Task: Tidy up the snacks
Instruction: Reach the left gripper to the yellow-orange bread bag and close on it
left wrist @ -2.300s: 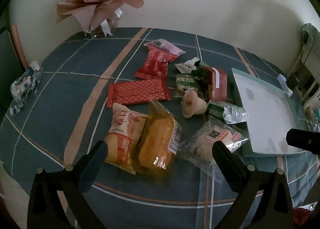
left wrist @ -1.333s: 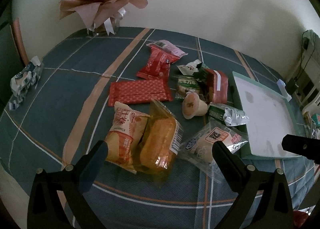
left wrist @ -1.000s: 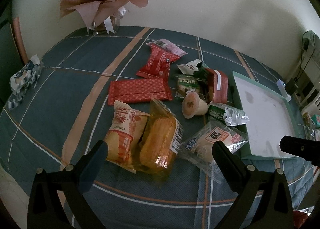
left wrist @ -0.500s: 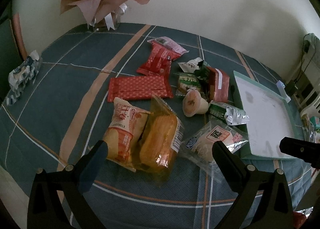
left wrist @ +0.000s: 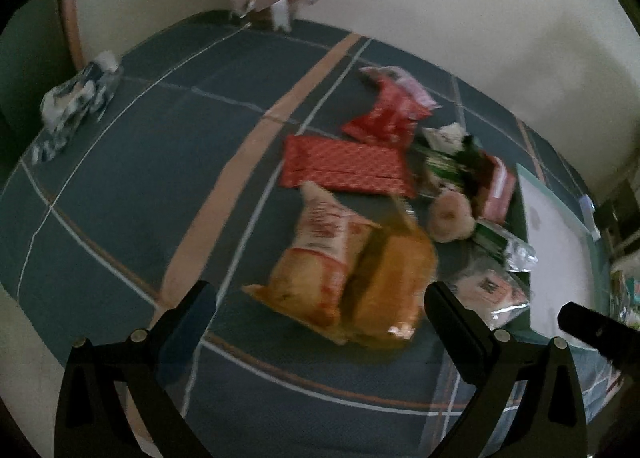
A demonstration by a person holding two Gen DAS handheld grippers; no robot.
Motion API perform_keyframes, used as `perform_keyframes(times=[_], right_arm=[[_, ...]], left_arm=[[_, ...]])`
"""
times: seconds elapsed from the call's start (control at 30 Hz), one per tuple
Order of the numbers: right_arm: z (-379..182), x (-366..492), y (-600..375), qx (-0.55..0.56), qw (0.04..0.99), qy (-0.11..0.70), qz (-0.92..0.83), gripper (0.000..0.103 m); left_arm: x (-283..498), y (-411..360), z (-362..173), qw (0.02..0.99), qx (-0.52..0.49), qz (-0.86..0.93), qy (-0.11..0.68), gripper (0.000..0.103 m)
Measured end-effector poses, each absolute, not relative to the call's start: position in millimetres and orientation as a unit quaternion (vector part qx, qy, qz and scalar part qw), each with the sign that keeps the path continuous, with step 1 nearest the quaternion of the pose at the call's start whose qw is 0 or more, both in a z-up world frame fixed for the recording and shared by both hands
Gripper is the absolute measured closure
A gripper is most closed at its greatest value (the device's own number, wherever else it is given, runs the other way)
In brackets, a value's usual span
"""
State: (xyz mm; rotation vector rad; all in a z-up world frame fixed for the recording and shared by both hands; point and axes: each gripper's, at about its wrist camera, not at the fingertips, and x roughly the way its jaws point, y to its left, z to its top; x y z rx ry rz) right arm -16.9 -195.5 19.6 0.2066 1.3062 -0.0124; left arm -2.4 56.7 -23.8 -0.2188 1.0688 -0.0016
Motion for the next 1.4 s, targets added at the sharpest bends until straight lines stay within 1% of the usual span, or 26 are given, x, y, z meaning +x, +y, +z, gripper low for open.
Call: perform_keyframes(times=[0.1,0.3,0.37,0.43,0.47,0.6,0.67,0.73,0.77,0.8,0.9,1.07,1.17,1.2,1.4], right_arm=[[12,-10,-181,0.092,0.788,0.608,0.008,0.0],[-1,3,-161,0.09,0.807,0.584,0.005,0.0],[-4,5,-159,0.095,0.809,0.58,0.002,0.003],[-7,7,-158,0.1,0.806,0.583,0.003,0.009],[-9,8,-158,0.099,0.805,0.584,0.002,0.01],[-14,12,-161,0.116,0.796,0.595,0.002,0.023],[-19,15,-162,0.117,0.792,0.599,-0.003,0.025],[-22,16,-162,0.115,0.791,0.601,-0.011,0.029],[-25,18,-161,0.112,0.79,0.603,-0.016,0.033],[-26,19,-162,0.115,0.788,0.604,-0.015,0.034],[-33,21,-162,0.119,0.785,0.608,-0.013,0.034],[-33,22,-155,0.12,0.779,0.615,-0.006,0.034],[-25,19,-146,0.118,0.779,0.616,0.01,0.034],[-24,19,-143,0.118,0.779,0.615,0.018,0.034],[-25,20,-133,0.107,0.778,0.619,0.021,0.032]], left_arm=[[0,67,-23,0.85,-0.116,-0.002,0.513,0.0],[13,73,-22,0.849,-0.114,-0.003,0.516,0.0],[19,74,-25,0.847,-0.112,-0.002,0.52,0.0],[23,75,-29,0.846,-0.112,-0.003,0.522,0.0],[25,75,-30,0.844,-0.112,-0.005,0.524,0.001],[32,73,-38,0.839,-0.11,-0.015,0.533,0.012],[35,71,-43,0.837,-0.108,-0.019,0.536,0.015],[36,69,-48,0.833,-0.107,-0.026,0.542,0.021],[37,67,-50,0.831,-0.106,-0.028,0.545,0.023],[38,66,-54,0.83,-0.105,-0.03,0.547,0.026],[40,63,-64,0.827,-0.1,-0.03,0.553,0.03],[40,63,-66,0.83,-0.102,-0.033,0.548,0.033],[38,65,-65,0.832,-0.106,-0.03,0.544,0.044],[36,66,-64,0.832,-0.112,-0.032,0.542,0.058],[28,69,-64,0.835,-0.124,-0.031,0.535,0.06]])
